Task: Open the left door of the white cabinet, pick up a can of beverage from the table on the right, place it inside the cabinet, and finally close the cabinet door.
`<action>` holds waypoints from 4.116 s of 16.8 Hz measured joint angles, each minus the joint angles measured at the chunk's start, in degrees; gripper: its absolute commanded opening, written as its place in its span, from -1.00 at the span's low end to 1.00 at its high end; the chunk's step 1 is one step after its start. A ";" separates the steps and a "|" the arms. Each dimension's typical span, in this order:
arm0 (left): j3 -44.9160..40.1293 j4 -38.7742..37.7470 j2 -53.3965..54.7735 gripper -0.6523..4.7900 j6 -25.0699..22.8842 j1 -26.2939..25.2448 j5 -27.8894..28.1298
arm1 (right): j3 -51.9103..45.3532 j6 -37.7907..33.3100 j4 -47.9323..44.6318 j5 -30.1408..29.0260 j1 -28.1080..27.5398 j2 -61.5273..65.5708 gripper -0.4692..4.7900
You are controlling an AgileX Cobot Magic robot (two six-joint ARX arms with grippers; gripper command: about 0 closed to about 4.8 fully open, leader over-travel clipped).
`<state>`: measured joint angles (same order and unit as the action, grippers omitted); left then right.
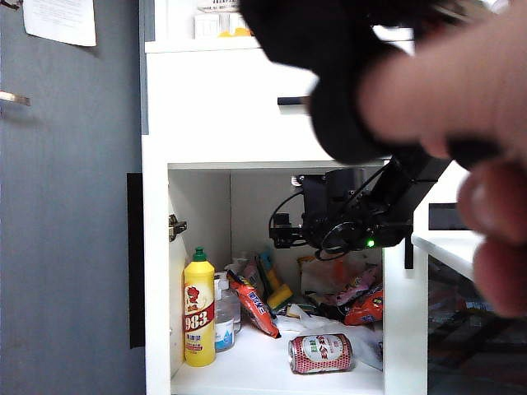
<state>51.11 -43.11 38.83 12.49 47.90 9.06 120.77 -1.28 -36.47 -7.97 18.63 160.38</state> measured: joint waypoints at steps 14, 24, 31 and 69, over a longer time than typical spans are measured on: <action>0.00 4.48 -2.29 1.00 -1.18 0.00 -0.04 | -0.07 -4.57 52.94 -22.10 -0.37 -10.82 0.65; 0.00 4.31 -4.79 1.00 -1.29 0.00 -1.49 | -0.39 5.27 75.63 -28.65 1.36 -12.35 0.69; 0.00 5.25 -5.38 1.00 -1.29 0.00 -2.40 | 0.02 10.38 90.79 -29.70 1.44 -20.79 0.60; 0.02 17.44 5.55 1.00 -0.20 0.00 -10.16 | -42.80 2.62 100.08 -7.08 -0.81 -129.22 0.08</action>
<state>51.13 -25.67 44.38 12.29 47.90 -1.10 77.97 1.34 63.61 -15.05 17.82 31.16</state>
